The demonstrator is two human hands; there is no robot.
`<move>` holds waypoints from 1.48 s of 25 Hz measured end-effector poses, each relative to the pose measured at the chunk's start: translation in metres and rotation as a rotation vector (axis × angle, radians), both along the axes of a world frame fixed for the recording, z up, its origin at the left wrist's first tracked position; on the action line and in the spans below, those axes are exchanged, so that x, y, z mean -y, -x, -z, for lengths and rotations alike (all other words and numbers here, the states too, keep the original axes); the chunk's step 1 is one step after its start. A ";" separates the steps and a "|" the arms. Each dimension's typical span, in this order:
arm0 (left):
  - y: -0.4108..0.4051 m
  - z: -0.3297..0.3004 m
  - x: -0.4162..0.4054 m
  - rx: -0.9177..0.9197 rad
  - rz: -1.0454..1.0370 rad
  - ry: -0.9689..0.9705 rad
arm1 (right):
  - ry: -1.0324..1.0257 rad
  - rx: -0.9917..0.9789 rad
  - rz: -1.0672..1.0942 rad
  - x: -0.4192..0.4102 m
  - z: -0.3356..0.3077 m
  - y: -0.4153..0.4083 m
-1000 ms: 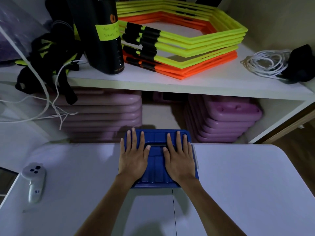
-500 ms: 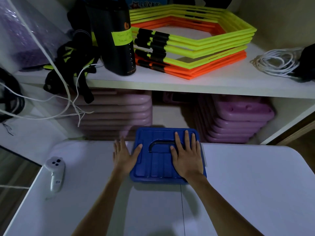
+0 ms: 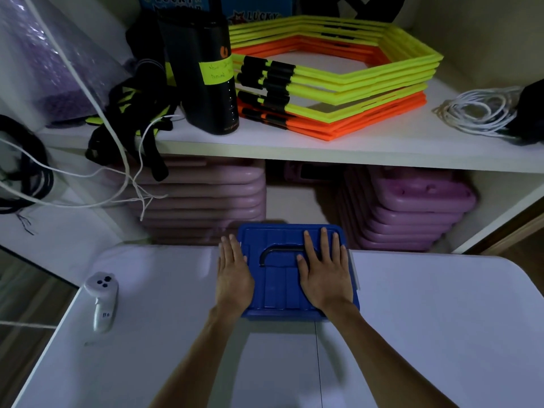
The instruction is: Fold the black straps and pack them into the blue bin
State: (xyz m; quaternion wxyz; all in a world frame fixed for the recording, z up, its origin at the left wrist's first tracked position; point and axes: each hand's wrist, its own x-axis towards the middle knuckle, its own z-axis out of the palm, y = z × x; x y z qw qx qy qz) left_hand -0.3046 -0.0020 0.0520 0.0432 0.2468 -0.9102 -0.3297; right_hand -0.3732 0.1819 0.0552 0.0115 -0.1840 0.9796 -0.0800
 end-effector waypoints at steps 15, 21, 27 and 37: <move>-0.007 -0.003 -0.013 0.128 0.225 0.531 | 0.659 0.526 0.507 -0.044 -0.014 0.001; -0.008 -0.003 -0.012 0.125 0.224 0.547 | 0.571 0.248 0.498 -0.029 -0.026 -0.003; -0.007 -0.003 -0.012 0.132 0.240 0.535 | 0.199 0.027 0.322 -0.008 -0.029 -0.007; 0.002 -0.009 -0.008 0.163 0.268 0.482 | -0.047 0.160 -0.006 0.002 -0.020 -0.002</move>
